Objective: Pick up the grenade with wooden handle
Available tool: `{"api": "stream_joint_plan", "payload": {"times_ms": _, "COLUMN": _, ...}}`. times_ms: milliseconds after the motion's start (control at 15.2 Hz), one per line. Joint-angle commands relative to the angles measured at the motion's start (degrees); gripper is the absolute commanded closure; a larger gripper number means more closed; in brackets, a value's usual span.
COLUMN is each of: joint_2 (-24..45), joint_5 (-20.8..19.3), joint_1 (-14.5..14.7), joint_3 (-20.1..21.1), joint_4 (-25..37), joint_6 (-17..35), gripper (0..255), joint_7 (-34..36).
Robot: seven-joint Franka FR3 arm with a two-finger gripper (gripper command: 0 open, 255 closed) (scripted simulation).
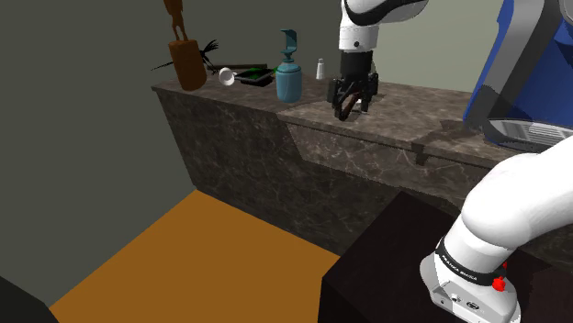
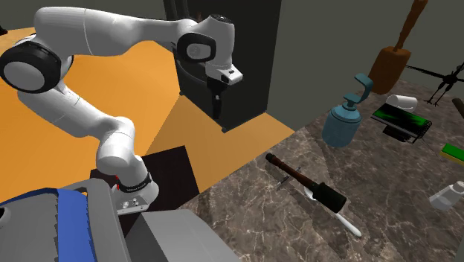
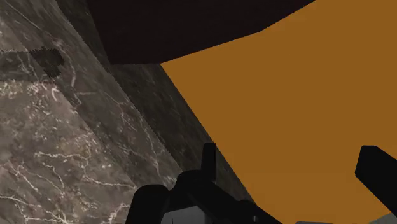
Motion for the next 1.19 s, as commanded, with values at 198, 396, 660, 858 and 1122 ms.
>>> {"api": "stream_joint_plan", "payload": {"times_ms": 198, "joint_2": 8.42, "joint_5": -1.58, "joint_1": -3.14, "joint_3": -0.65, "joint_4": 4.42, "joint_6": 5.47, "gripper": 0, "joint_7": 5.40}}
{"api": "stream_joint_plan", "payload": {"times_ms": 396, "joint_2": 13.36, "joint_5": -2.55, "joint_1": -4.80, "joint_3": -1.28, "joint_4": 7.75, "joint_6": 7.93, "gripper": 0, "joint_7": 8.65}}
{"api": "stream_joint_plan", "payload": {"times_ms": 660, "joint_2": 19.69, "joint_5": -3.79, "joint_1": -6.83, "joint_3": -2.43, "joint_4": 12.62, "joint_6": 10.52, "gripper": 0, "joint_7": 12.87}}
{"api": "stream_joint_plan", "payload": {"times_ms": 858, "joint_2": 24.24, "joint_5": -4.61, "joint_1": -8.22, "joint_3": -3.53, "joint_4": 16.54, "joint_6": 12.00, "gripper": 0, "joint_7": 15.91}}
{"api": "stream_joint_plan", "payload": {"times_ms": 1122, "joint_2": 30.05, "joint_5": -5.43, "joint_1": -9.99, "joint_3": -5.23, "joint_4": 22.06, "joint_6": 13.42, "gripper": 0, "joint_7": 19.76}}
